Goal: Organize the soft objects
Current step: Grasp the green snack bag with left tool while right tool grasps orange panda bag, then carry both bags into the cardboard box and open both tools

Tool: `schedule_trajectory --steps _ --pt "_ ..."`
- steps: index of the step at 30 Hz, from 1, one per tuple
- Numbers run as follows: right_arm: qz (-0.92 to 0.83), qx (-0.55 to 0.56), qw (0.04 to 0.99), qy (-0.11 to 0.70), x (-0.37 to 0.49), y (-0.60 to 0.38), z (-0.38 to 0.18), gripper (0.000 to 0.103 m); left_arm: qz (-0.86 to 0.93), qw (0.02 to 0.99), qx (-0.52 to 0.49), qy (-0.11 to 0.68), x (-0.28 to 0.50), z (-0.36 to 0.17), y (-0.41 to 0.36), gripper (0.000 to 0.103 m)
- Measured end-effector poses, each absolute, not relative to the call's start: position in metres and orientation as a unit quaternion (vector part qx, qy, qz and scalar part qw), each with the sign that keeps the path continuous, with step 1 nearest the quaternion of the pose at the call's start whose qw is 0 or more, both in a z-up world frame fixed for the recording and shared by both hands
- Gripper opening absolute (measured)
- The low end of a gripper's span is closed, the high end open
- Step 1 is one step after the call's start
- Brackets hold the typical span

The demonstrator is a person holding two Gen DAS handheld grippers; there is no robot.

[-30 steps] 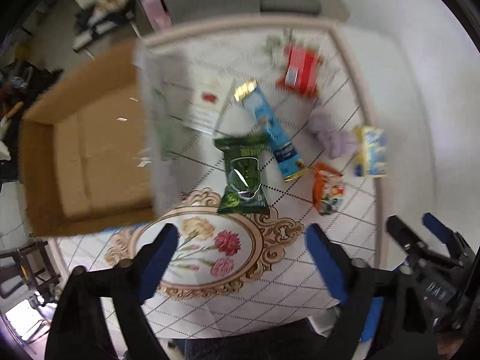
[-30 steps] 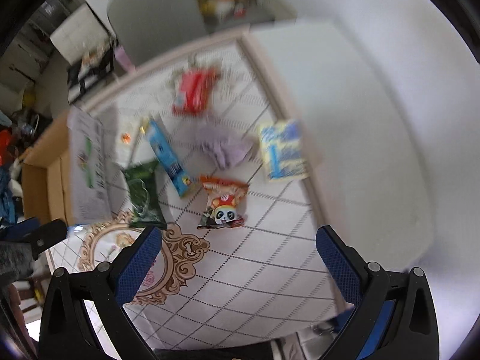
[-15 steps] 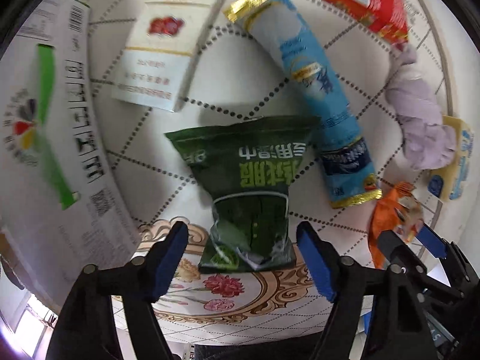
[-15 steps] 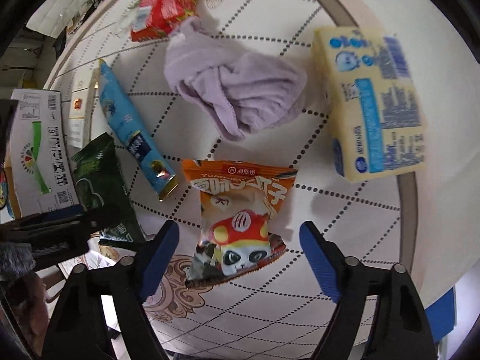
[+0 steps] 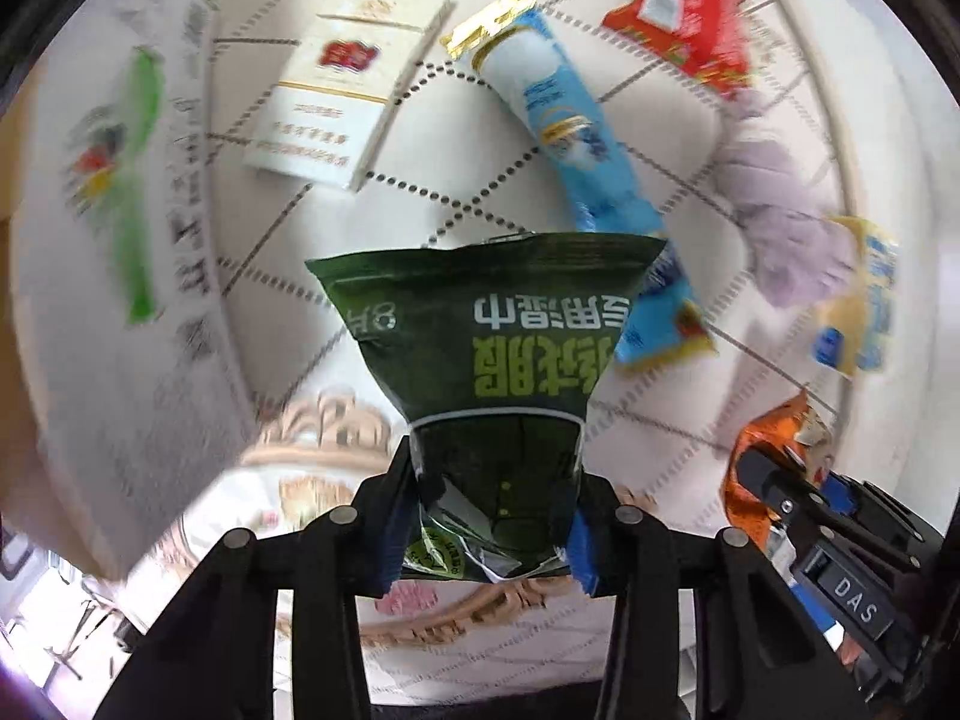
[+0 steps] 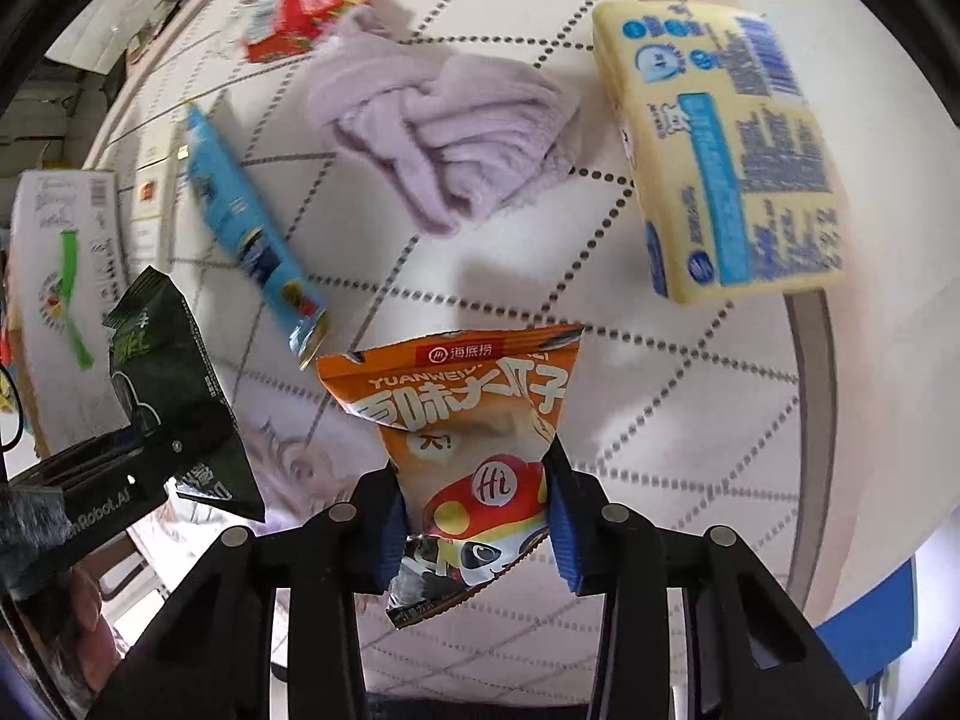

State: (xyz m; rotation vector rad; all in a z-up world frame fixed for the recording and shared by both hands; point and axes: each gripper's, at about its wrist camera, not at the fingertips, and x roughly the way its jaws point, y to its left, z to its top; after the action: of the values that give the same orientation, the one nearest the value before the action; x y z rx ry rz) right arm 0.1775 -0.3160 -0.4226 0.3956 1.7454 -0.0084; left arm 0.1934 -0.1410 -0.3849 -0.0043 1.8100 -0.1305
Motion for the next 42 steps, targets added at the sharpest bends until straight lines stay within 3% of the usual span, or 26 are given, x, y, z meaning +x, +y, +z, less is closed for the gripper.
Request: schedule_trajectory --steps 12,15,19,26,37,40,42 --pt "0.154 0.139 0.695 0.688 0.193 -0.205 -0.269 0.041 -0.046 0.735 -0.089 0.671 0.16 -0.174 -0.023 0.039" --pt "0.182 0.119 0.706 0.674 0.209 -0.16 -0.238 0.041 -0.023 0.748 -0.099 0.656 0.176 -0.156 0.018 0.039" --pt "0.197 0.086 0.712 0.669 0.24 -0.092 -0.233 0.041 0.005 0.746 -0.109 0.657 0.214 -0.173 0.07 0.039" --pt "0.175 0.032 0.705 0.687 0.3 0.013 -0.275 0.041 -0.003 0.69 -0.154 0.707 0.282 -0.257 0.143 0.039" --pt "0.119 -0.011 0.699 0.705 0.358 0.06 -0.346 0.042 -0.018 0.639 -0.158 0.753 0.337 -0.329 0.17 0.039" --pt "0.106 -0.02 0.7 0.706 0.364 0.06 -0.353 0.049 -0.02 0.63 -0.169 0.757 0.343 -0.335 0.175 0.039" --pt "0.103 -0.017 0.702 0.705 0.364 0.057 -0.352 0.063 -0.02 0.632 -0.166 0.757 0.342 -0.331 0.174 0.041"
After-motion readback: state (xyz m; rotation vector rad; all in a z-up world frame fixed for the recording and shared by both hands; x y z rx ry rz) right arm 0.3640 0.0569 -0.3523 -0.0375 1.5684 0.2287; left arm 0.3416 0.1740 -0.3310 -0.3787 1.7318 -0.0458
